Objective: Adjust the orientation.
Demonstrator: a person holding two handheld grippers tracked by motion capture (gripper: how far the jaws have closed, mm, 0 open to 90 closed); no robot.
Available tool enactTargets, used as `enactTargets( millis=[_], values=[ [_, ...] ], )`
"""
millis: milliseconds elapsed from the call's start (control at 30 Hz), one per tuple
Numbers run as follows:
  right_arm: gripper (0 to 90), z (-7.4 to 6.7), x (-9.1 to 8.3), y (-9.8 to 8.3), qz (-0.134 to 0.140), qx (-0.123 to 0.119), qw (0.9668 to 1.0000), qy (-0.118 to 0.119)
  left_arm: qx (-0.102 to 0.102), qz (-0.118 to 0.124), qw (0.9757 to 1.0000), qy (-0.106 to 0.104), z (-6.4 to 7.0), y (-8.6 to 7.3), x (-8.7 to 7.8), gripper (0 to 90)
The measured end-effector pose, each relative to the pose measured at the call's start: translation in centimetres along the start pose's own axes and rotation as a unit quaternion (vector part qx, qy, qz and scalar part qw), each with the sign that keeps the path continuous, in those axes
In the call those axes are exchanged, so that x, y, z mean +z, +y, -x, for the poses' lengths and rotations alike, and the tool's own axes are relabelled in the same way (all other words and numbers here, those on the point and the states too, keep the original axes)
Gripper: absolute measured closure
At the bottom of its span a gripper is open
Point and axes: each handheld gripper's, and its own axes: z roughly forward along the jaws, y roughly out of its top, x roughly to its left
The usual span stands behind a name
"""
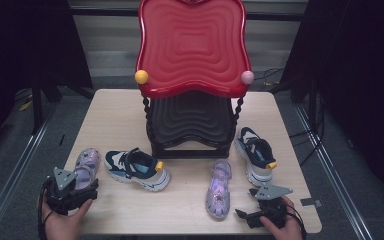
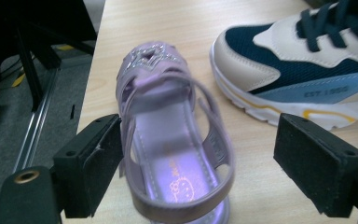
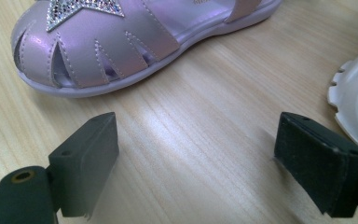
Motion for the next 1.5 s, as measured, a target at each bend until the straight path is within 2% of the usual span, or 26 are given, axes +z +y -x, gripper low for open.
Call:
enactTargets(
  millis=[133,433,500,667,733,800,867,1067,1100,1167,1333,1500],
  values=[
    [13.1,0.0,0.0,0.0,0.000,0.000,1.0000,0.000,-0.010,-0.012,0.9999,0.001,-0.6,-0.4,0.6,14.4],
    [13.1,0.0,0.0,0.0,0.000,0.000,1.0000,-0.001,-0.023,-0.037,0.9990,0.003,-1.0,-1.9,2.3,12.8],
    [13.1,0.0,0.0,0.0,-0.001,0.001,1.0000,0.000,-0.030,-0.037,0.9989,-0.002,-1.1,-2.2,2.6,14.5],
    [13.1,0.0,0.0,0.0,0.000,0.000,1.0000,0.000,-0.034,-0.041,0.9986,0.003,-1.2,-2.5,3.4,15.7],
    [13.1,0.0,0.0,0.0,0.000,0.001,1.0000,0.000,-0.044,-0.041,0.9982,0.000,-1.2,-2.7,3.7,16.7],
    [13.1,0.0,0.0,0.0,0.000,-0.001,1.0000,0.000,-0.043,-0.042,0.9982,-0.001,-1.2,-2.8,3.7,17.1],
    [13.1,0.0,0.0,0.0,0.000,-0.001,1.0000,0.000,-0.040,-0.042,0.9983,0.001,-1.2,-2.8,3.8,22.2],
    [13.1,0.0,0.0,0.0,0.000,0.000,1.0000,0.000,-0.041,-0.039,0.9984,-0.005,-1.3,-2.8,3.7,27.8],
    [13.1,0.0,0.0,0.0,0.000,-0.001,1.0000,0.000,-0.037,-0.039,0.9986,-0.001,-1.2,-2.8,3.6,31.2],
    [13.1,0.0,0.0,0.0,0.000,0.000,1.0000,0.000,-0.038,-0.038,0.9986,-0.001,-1.2,-2.7,3.6,31.8],
    [13.1,0.0,0.0,0.0,-0.001,0.001,1.0000,0.000,-0.057,-0.022,0.9981,-0.004,-1.4,-2.8,3.7,32.5],
    [13.1,0.0,0.0,0.0,0.000,0.000,1.0000,0.000,-0.065,-0.014,0.9978,-0.004,-1.3,-2.9,4.0,31.9]
  ],
)
